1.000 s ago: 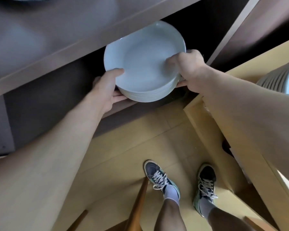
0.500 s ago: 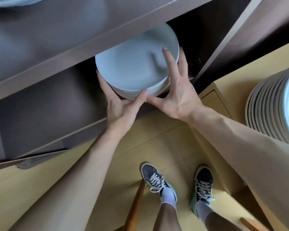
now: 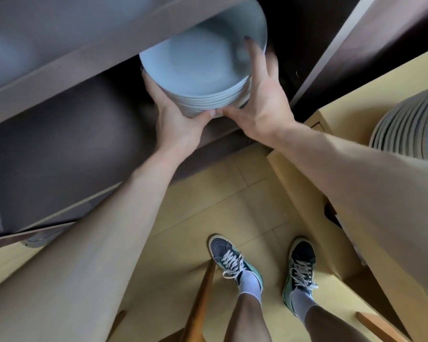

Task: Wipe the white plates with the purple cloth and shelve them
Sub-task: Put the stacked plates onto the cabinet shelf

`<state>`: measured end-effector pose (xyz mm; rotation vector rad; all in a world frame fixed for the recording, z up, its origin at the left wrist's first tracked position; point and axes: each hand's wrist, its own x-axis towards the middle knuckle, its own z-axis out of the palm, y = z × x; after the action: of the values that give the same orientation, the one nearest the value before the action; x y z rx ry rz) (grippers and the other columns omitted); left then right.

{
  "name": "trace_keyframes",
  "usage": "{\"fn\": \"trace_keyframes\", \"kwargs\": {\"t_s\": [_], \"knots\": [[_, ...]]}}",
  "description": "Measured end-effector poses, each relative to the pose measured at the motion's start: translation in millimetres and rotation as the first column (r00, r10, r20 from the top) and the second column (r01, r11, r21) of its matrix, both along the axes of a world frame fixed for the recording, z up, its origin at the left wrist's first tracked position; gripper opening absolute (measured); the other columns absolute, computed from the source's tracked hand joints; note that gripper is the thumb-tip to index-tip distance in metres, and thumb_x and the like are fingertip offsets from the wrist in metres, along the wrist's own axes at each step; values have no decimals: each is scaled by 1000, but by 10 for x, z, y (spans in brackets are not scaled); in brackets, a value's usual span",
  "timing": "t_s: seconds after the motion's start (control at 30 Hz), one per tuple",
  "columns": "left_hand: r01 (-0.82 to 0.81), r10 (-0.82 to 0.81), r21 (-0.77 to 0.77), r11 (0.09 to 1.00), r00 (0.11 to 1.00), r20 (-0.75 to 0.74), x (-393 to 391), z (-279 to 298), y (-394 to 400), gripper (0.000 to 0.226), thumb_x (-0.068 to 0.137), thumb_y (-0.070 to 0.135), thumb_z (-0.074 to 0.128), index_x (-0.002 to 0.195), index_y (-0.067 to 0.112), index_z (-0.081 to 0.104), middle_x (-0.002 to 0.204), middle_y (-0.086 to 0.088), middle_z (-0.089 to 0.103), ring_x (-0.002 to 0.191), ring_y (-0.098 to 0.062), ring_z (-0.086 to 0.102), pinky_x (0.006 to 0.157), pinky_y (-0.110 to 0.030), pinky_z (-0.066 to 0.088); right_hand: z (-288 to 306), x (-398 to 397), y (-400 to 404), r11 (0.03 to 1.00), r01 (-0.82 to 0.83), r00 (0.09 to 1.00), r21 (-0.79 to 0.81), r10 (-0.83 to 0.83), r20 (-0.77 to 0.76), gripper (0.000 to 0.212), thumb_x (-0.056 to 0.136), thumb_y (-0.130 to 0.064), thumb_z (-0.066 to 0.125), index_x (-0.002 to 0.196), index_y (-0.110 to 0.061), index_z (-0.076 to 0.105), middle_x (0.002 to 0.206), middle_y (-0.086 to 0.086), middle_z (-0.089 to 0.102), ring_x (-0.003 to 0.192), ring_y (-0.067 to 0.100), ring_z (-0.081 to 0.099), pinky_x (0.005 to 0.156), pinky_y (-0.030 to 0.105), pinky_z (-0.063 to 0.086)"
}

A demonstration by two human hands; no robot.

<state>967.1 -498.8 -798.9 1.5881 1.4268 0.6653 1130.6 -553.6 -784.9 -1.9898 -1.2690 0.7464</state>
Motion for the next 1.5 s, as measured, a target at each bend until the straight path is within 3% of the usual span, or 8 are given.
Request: {"fn": "trace_keyframes", "kwargs": {"t_s": [0.37, 0.6, 0.7, 0.87, 1.0, 1.13, 1.33, 1.5], "knots": [[-26, 18, -43, 999, 985, -170, 369, 199, 381, 130, 77, 32, 89, 164, 21, -7, 165, -6, 33, 147, -21, 39, 119, -30, 33, 168, 257, 465, 986, 86, 993, -139, -74, 92, 109, 82, -33, 85, 163, -20, 13, 141, -1, 61, 127, 20, 59, 105, 30, 47], [-100, 57, -160, 982, 965, -256, 346, 687, -282, 105, 87, 33, 82, 164, 29, 9, 158, 7, 40, 133, -10, 46, 109, -24, 32, 423, -1, -166, 973, 118, 992, -199, -125, -23, 123, 83, -34, 85, 163, -21, -9, 167, 12, 17, 148, 35, 36, 118, 53, 36], [-89, 53, -130, 987, 965, -258, 320, 904, -752, 69, 93, 18, 71, 153, 27, 38, 112, 20, 56, 95, 2, 57, 101, -23, 41, 649, -148, -659, 978, 10, 1000, -210, -16, -26, 104, 89, -29, 77, 162, -10, 5, 166, 11, 18, 150, 31, 29, 121, 42, 31], [28, -30, -23, 999, 992, -120, 499, 1271, -1459, 40, 85, -4, 60, 117, 19, 67, 112, 10, 53, 89, -6, 67, 86, -33, 56, 1204, -22, -1461, 990, -111, 991, -87, 117, 63, 41, 90, -11, 66, 131, -8, 56, 124, 10, 53, 114, 29, 55, 95, 39, 50], [173, -172, -78, 982, 985, 11, 874, 1455, -2017, 38, 87, 0, 58, 118, 19, 66, 119, 14, 53, 100, -7, 64, 84, -31, 57, 1546, 421, -2037, 999, 26, 989, -35, -21, 143, 15, 85, -2, 59, 97, -9, 59, 96, 6, 51, 85, 26, 52, 68, 36, 44], [280, -281, -160, 947, 960, 14, 1256, 1532, -2410, 56, 90, 15, 67, 141, 26, 46, 135, 14, 39, 121, -2, 51, 97, -22, 49, 1617, 984, -2517, 969, 248, 941, -4, -240, 237, 16, 81, -6, 56, 96, -12, 52, 101, 3, 50, 90, 26, 50, 72, 35, 40], [203, -231, -321, 925, 972, -50, 1704, 1342, -2434, 85, 89, 24, 74, 158, 22, 23, 150, 9, 30, 143, -16, 35, 117, -45, 40, 1352, 1595, -2886, 873, 486, 821, -30, -445, 359, 41, 83, -15, 68, 121, -10, 54, 126, 11, 48, 115, 30, 40, 104, 41, 35], [145, -178, -345, 927, 982, -63, 1867, 1170, -2279, 62, 91, 20, 68, 145, 29, 39, 126, 18, 56, 107, 11, 55, 86, -12, 46, 1034, 1845, -2902, 843, 528, 843, -101, -506, 180, 77, 83, -27, 71, 151, -13, 36, 148, 6, 37, 135, 25, 38, 114, 40, 34]]}}
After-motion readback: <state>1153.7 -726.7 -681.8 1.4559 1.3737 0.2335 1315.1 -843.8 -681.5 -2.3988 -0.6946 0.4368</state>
